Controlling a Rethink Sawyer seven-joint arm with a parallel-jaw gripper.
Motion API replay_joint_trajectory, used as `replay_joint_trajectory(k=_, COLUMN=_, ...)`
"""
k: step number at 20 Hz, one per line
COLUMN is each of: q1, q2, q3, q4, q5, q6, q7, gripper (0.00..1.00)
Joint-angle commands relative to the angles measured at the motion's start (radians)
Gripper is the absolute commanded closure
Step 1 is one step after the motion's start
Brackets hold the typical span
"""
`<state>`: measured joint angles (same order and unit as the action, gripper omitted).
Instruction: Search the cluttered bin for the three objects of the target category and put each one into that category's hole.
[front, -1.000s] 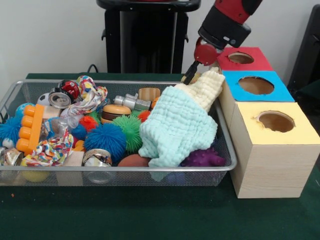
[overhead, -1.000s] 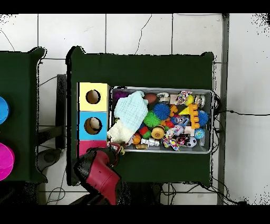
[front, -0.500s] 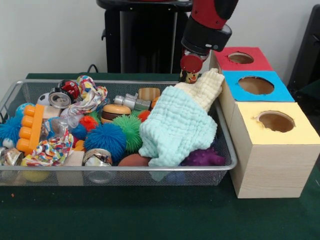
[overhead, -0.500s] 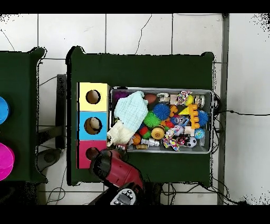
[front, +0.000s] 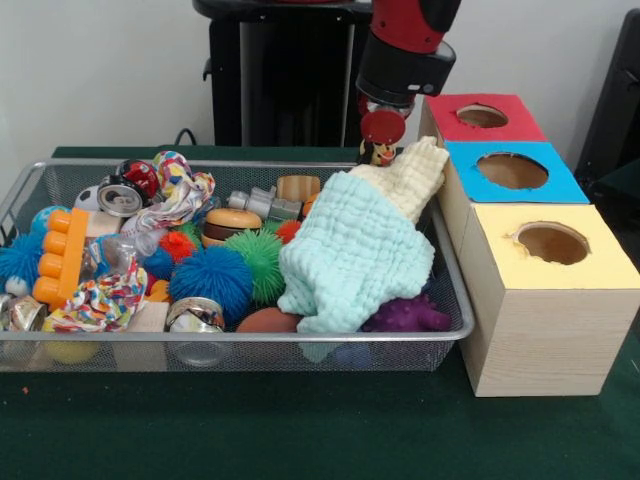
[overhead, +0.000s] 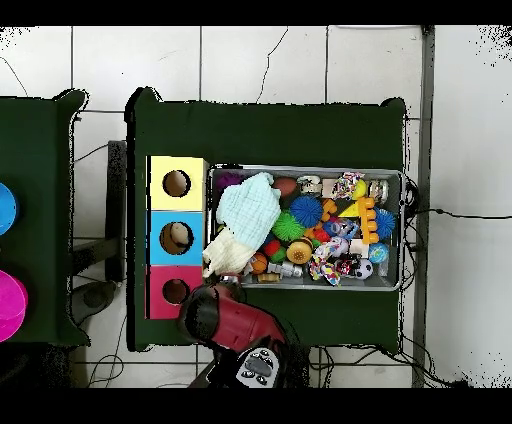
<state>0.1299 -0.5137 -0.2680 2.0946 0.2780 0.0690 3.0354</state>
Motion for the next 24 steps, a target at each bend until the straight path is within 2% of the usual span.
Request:
replay_joint_trajectory(k=1, q1=0.038, q2=0.041, q3=0.161, q4=-0.058, q5=-0.088, q6=0.015, q7=-0.054, gripper=1.00)
replay_joint_trajectory(k=3, q1=0.105, q2=0.055, q3=0.077, q4=-0.093, q5=-0.094, q6=0.038, q7=-0.055, gripper=1.00)
replay_joint_trajectory(k=5, q1=0.214, q2=0.094, q3=-0.059, q4=-0.151, q5=-0.093, q6=0.053, q7=-0.055, gripper=1.00)
replay_joint_trajectory(k=7, q1=0.285, q2=0.106, q3=-0.156, q4=-0.191, q5=-0.097, q6=0.112, q7=-0.062, gripper=1.00)
replay_joint_trajectory(k=8, q1=0.306, q2=0.105, q3=-0.195, q4=-0.211, q5=-0.107, q6=0.153, q7=-0.074, gripper=1.00)
replay_joint_trajectory(k=12, q1=0.314, q2=0.034, q3=-0.266, q4=-0.268, q5=-0.175, q6=0.323, q7=-0.150, gripper=1.00)
replay_joint_trajectory(k=16, q1=0.273, q2=-0.013, q3=-0.267, q4=-0.307, q5=-0.254, q6=0.365, q7=-0.191, gripper=1.00)
replay_joint_trajectory(k=24, q1=0.211, q2=-0.057, q3=-0.203, q4=-0.319, q5=-0.357, q6=0.384, q7=-0.144, gripper=1.00)
